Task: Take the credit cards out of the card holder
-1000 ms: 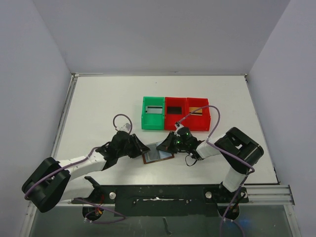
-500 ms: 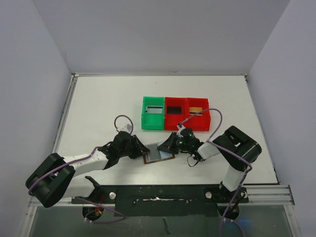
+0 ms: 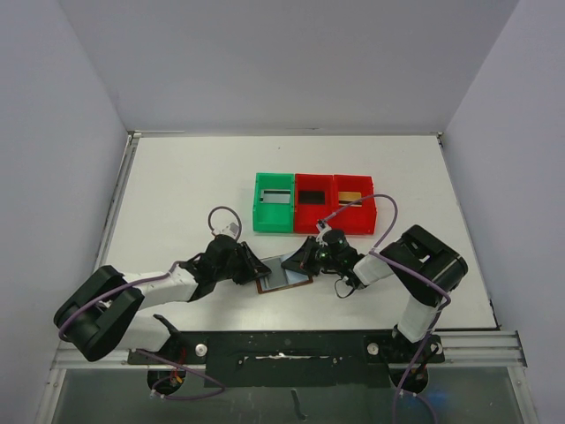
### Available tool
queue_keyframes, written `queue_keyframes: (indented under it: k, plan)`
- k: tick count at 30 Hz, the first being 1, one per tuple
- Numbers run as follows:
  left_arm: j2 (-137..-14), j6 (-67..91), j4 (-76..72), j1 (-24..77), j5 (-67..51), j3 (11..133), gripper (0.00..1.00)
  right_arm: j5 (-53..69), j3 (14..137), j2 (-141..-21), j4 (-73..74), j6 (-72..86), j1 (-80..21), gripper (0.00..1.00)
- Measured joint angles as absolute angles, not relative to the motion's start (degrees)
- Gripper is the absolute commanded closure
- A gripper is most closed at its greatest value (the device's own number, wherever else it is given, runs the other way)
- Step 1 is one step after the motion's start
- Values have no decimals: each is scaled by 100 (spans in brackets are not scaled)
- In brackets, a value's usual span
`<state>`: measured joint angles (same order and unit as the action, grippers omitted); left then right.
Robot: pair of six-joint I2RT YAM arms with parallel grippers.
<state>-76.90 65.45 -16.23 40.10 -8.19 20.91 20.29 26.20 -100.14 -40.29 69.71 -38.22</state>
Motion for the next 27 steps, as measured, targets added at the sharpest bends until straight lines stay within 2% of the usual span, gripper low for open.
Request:
queue_keyframes:
  k: [27]
  plan:
    - [-7323,6541,-1160,4021,-609,2093,75,2034,2620,-10018,-4027,6971,-3817,100]
